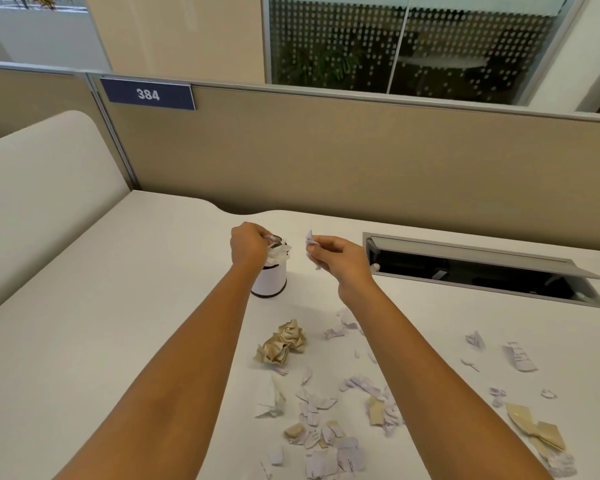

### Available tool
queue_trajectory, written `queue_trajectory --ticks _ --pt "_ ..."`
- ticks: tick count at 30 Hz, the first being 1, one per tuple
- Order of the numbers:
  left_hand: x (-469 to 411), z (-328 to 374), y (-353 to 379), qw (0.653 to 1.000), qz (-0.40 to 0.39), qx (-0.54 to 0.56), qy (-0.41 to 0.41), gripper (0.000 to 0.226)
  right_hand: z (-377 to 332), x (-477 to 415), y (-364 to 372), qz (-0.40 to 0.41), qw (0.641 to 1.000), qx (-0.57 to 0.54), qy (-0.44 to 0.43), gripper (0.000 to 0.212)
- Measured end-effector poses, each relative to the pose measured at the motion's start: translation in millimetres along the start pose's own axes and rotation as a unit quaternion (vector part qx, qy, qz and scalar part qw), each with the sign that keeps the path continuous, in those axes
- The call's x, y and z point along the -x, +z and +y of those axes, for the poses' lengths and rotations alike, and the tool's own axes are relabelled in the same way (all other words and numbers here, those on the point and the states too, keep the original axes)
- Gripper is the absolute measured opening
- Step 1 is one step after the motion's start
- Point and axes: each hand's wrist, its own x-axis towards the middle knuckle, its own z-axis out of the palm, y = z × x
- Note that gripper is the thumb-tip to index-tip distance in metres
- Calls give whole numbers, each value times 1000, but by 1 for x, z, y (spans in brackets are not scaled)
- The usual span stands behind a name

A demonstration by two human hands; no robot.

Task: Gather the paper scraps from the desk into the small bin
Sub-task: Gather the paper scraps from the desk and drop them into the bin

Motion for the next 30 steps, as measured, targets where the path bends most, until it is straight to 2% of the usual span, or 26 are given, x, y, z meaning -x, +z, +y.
queue_trajectory --ticks 8,11,13,16,20,22,25,30 --pt "-6 -6 10 986 -59 -151 27 28 -12 -29 45 15 999 31 -25 18" --pt "-7 -5 6 980 -59 -185 51 28 -8 -35 55 24 995 89 -40 18" --pt "-7 -4 2 981 -31 -178 68 27 -6 -39 60 33 984 157 -71 18" --pt "-5 -4 -6 991 27 -117 64 25 -3 -44 68 40 955 267 -124 18" --pt "-2 -8 -12 995 46 -66 62 23 0 -45 82 -20 869 471 -151 23" --pt "0 -11 -14 995 53 -52 61 22 1 -45 86 -39 846 511 -147 22" --pt "4 -15 -15 995 62 -51 63 26 0 -45 85 -42 852 505 -135 25" --pt "15 -19 -15 996 49 -49 59 29 -2 -38 61 23 901 402 -161 16"
